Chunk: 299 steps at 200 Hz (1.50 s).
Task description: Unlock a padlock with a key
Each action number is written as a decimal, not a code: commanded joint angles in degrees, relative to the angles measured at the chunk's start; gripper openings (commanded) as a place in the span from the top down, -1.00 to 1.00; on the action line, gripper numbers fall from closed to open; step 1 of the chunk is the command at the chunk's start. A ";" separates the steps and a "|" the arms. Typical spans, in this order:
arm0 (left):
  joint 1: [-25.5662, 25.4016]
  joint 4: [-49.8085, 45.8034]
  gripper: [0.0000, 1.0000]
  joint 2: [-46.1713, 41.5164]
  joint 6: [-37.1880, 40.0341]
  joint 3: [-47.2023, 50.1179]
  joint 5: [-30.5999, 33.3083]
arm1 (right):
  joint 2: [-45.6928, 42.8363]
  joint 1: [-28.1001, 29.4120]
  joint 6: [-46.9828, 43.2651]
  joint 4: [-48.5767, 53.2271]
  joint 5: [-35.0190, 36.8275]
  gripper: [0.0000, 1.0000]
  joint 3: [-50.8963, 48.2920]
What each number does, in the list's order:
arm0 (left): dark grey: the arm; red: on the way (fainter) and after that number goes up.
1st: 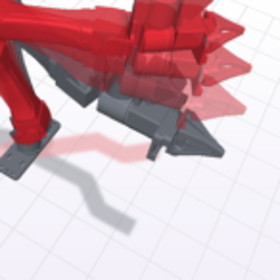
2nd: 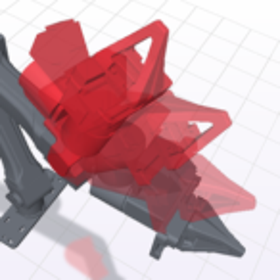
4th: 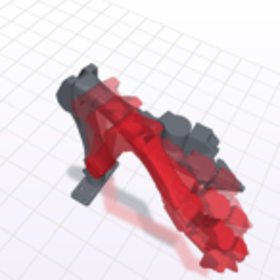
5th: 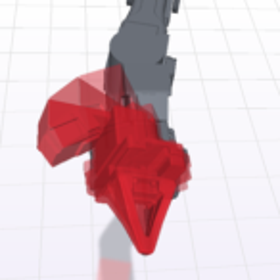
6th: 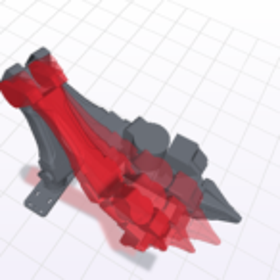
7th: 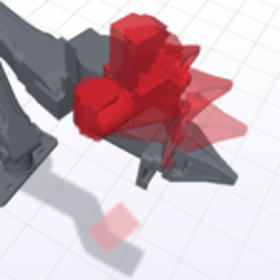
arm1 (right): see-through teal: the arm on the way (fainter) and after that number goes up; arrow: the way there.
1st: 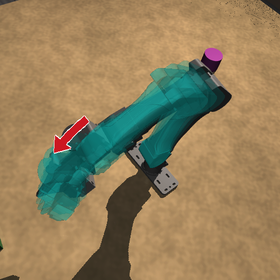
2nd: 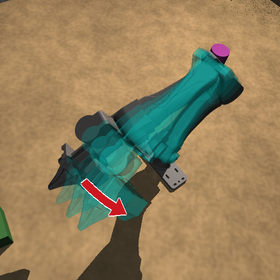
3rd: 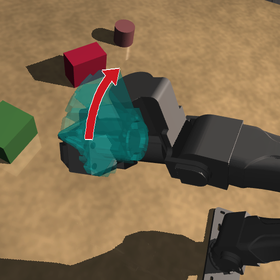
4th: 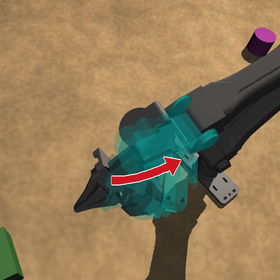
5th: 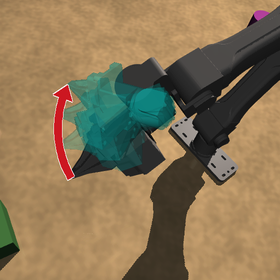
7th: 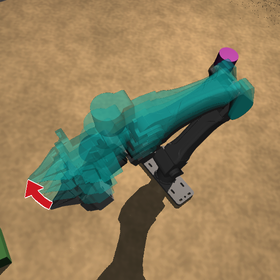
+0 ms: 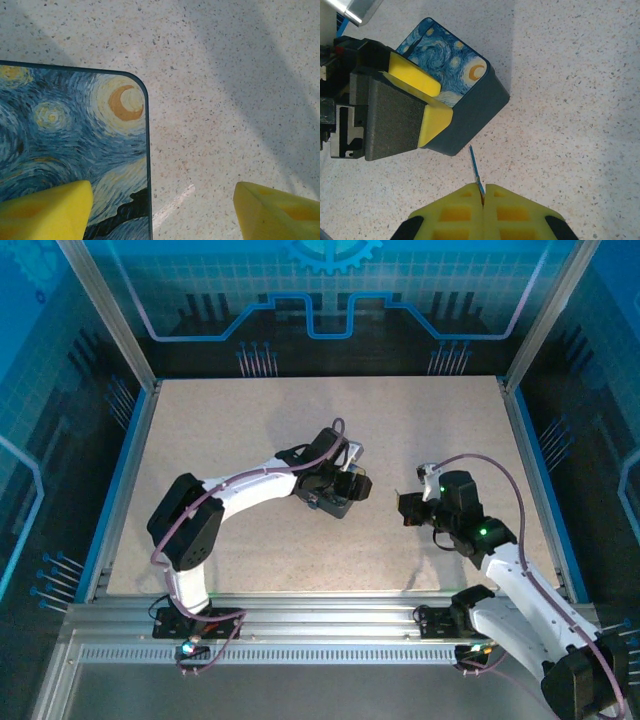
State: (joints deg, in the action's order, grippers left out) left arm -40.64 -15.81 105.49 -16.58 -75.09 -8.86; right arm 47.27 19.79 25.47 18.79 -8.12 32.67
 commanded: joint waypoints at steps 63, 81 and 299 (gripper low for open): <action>2.88 7.48 -0.56 -19.54 1.29 11.25 -0.71 | 8.84 3.27 4.61 -10.30 -5.94 1.00 0.11; 6.01 9.75 -0.55 -25.98 0.31 18.37 -0.84 | 13.41 6.01 5.86 -14.51 -6.46 1.00 1.31; 18.35 42.65 -0.35 -19.55 -9.86 45.45 -19.17 | 49.16 12.76 10.05 -29.26 -9.26 1.00 16.75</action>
State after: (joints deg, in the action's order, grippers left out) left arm -21.61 19.62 83.11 -26.04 -31.03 -26.92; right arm 95.72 31.99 36.53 -12.88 -19.38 49.08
